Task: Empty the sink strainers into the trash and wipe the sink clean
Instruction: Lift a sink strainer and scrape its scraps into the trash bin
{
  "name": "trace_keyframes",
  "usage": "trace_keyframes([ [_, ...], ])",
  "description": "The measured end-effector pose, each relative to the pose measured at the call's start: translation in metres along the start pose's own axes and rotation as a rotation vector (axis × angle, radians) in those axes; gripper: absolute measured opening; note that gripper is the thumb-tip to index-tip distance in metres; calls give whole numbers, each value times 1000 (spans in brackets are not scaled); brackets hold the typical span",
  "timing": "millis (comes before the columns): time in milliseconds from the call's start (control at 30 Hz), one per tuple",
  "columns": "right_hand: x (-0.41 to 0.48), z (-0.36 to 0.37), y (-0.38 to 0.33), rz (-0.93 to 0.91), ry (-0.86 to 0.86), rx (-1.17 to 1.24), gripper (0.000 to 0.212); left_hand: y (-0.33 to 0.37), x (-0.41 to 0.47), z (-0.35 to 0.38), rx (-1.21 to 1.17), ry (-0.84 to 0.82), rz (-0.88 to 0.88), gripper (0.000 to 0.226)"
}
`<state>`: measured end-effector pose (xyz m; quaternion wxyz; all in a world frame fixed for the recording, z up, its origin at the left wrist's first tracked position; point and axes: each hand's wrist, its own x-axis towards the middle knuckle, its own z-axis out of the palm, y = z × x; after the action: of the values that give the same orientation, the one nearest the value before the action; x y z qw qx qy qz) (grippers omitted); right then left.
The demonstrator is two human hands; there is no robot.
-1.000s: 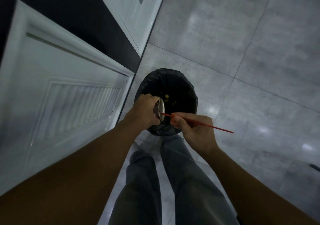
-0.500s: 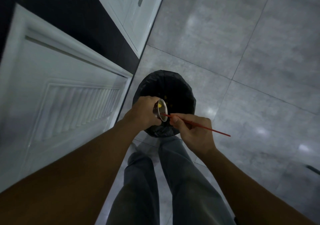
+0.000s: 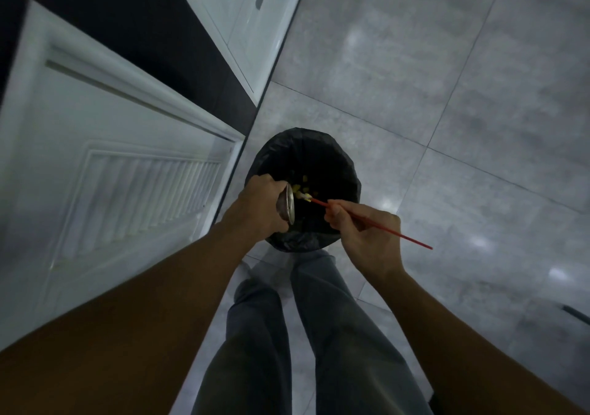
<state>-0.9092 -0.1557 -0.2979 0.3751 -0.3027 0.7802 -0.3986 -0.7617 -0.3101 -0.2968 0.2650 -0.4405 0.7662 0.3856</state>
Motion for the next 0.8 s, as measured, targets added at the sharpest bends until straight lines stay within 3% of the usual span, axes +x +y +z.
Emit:
trace_keyframes([
  [133,-3,2,-14,-14,-71,21,14,3,-7,-2,-14,13,17,75],
  [233,-10,-3,-33,76,-4,123,15,8,-24,-11,-64,45,19,75],
  [467,-19,-64,-108,153,57,240,37,25,-90,-64,-281,185,19,73],
  [667,-39,-86,-198,2,27,173,35,36,-189,-128,-414,323,24,99],
  [800,-53,-75,-272,-216,-55,111,32,31,-267,-171,-515,548,28,90],
])
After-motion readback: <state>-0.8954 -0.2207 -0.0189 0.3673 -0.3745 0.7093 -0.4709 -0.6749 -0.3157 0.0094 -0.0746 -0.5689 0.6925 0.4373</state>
